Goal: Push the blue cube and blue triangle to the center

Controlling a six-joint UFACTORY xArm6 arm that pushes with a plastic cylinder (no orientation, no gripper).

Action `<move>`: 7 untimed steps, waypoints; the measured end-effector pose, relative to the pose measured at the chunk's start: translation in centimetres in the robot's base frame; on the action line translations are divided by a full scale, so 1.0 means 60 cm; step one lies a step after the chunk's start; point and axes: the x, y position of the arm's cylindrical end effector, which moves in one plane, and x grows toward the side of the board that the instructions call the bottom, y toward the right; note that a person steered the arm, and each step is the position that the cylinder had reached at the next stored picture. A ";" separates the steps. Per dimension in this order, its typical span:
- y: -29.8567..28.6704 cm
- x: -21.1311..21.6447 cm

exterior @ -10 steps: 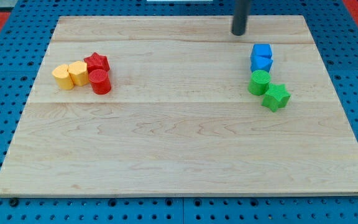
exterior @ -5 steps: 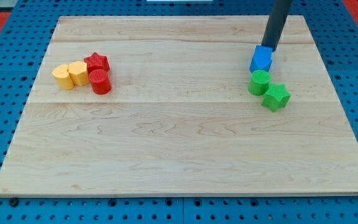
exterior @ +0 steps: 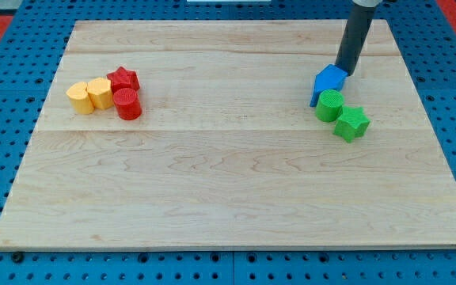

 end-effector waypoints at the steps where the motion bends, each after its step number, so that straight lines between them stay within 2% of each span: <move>1: -0.047 0.000; 4: -0.091 0.107; 7: -0.189 0.221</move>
